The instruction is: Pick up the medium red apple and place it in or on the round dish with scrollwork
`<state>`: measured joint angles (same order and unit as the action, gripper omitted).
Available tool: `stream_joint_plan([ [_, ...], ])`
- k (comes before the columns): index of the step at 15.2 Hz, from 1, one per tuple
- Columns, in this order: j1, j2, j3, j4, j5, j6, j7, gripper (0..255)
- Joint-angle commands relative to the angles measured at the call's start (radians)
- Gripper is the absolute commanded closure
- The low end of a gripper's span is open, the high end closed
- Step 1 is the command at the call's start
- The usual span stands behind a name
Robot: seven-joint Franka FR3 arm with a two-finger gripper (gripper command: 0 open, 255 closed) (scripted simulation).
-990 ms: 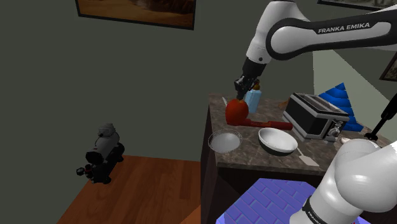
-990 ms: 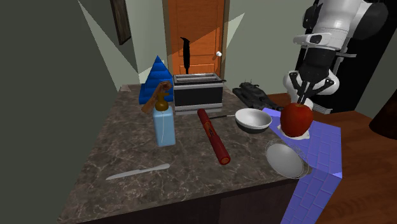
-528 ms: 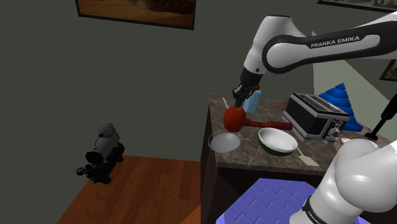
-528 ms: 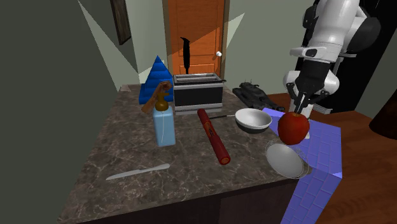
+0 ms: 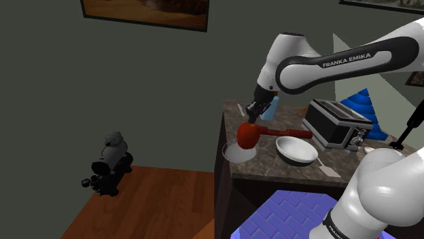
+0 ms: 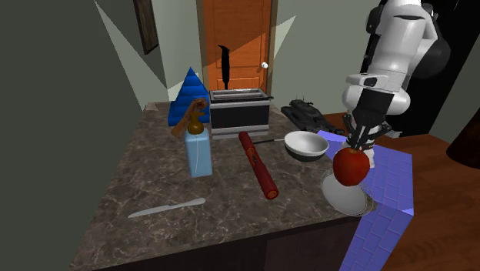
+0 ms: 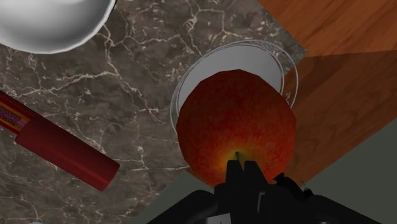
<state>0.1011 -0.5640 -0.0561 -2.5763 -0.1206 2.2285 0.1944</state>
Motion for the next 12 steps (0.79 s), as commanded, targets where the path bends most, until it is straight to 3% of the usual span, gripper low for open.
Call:
stream_joint_plan([
  [1,0.000,0.005,0.001,-0.023,-0.002,0.029,0.005,255],
  [10,-0.001,0.009,0.001,-0.031,-0.003,0.041,0.006,255],
  [11,-0.001,0.009,0.001,-0.031,-0.003,0.041,0.006,0],
  [12,-0.001,0.009,0.001,-0.031,-0.003,0.041,0.006,0],
])
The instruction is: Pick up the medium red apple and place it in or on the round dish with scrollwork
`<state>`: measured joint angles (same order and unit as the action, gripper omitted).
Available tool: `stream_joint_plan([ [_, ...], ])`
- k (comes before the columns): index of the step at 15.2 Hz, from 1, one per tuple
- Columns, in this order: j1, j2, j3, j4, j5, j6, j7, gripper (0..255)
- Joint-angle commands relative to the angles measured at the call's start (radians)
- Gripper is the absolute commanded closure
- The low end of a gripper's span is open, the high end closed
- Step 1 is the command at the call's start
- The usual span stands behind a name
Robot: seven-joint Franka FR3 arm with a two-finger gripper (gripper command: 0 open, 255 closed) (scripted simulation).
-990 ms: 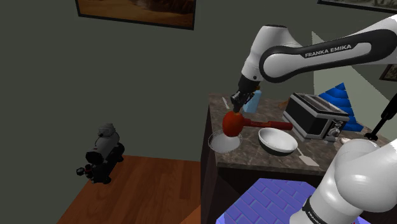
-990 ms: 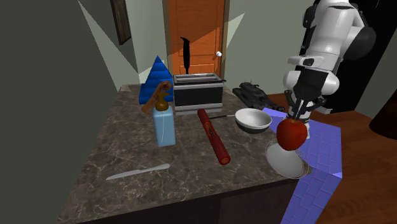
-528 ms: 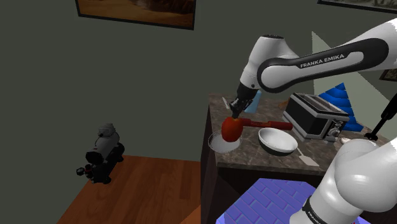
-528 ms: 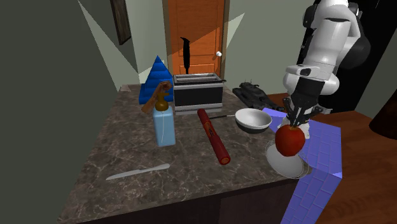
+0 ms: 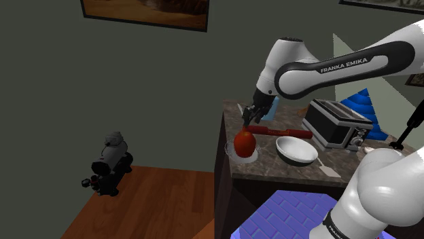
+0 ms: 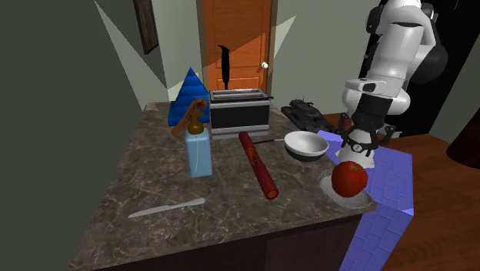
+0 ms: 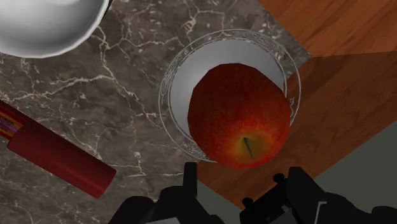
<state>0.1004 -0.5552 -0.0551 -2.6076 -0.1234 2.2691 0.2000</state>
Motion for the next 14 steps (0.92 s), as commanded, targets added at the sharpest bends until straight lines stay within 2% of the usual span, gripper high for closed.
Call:
stream_joint_plan([
  [1,0.000,0.000,0.000,0.000,0.000,0.000,0.000,0],
  [4,0.000,0.000,0.000,0.000,0.000,0.000,0.000,0],
  [8,0.006,-0.072,0.010,0.075,0.011,-0.147,-0.004,0],
  [14,0.006,-0.072,0.010,0.075,0.011,-0.147,-0.004,0],
])
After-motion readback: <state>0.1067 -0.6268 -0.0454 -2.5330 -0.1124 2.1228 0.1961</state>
